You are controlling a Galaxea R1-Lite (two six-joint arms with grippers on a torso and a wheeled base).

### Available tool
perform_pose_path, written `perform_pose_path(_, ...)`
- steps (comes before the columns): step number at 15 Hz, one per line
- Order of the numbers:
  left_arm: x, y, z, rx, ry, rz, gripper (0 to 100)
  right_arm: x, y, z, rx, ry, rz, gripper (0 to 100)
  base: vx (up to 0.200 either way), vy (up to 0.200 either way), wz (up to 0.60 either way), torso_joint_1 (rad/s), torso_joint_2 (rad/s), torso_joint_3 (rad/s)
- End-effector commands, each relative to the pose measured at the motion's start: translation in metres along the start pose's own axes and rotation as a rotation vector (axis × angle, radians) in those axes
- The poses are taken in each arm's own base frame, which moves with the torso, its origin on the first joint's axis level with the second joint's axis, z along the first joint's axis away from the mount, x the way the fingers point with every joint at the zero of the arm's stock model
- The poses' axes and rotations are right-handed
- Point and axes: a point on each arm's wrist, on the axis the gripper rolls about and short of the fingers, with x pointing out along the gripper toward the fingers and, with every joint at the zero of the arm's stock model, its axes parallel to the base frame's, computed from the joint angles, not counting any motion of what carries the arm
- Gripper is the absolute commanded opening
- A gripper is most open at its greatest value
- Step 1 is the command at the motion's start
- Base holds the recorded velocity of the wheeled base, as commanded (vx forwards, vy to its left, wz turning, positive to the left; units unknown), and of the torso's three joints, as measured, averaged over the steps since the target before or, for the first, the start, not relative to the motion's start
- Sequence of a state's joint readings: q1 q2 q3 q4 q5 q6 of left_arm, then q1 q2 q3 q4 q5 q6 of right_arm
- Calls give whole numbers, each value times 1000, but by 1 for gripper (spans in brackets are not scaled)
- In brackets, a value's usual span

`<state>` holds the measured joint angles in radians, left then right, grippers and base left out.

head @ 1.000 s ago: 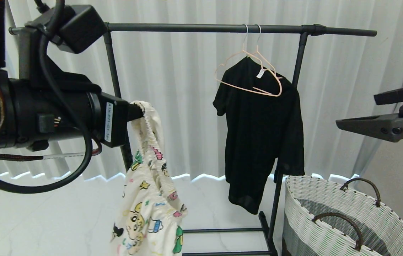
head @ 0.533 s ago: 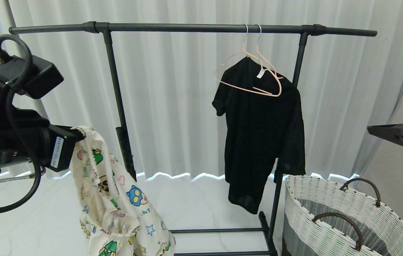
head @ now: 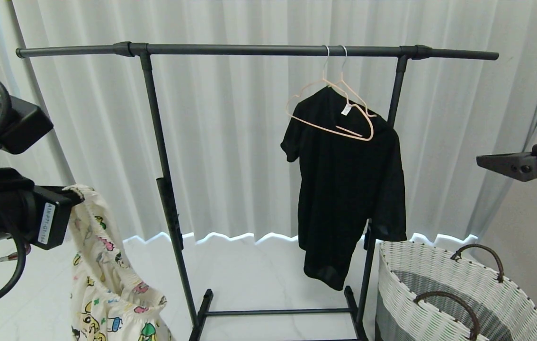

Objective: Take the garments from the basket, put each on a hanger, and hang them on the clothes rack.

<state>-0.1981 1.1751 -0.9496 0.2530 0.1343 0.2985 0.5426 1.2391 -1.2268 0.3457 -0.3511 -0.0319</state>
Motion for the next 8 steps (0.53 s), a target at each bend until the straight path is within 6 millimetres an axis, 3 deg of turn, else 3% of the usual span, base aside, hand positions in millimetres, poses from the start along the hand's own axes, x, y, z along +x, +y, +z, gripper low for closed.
perform_pose_path(1,1,2,-6,-8,27,30,0,2,-2,-1,9,7,23,100,0,0,0,183,-466,-276)
perform_pose_path(8,-4,8,-10,-31,5,105,0,22,0,2,23,-2,72,100,0,0,0,187,-464,-284)
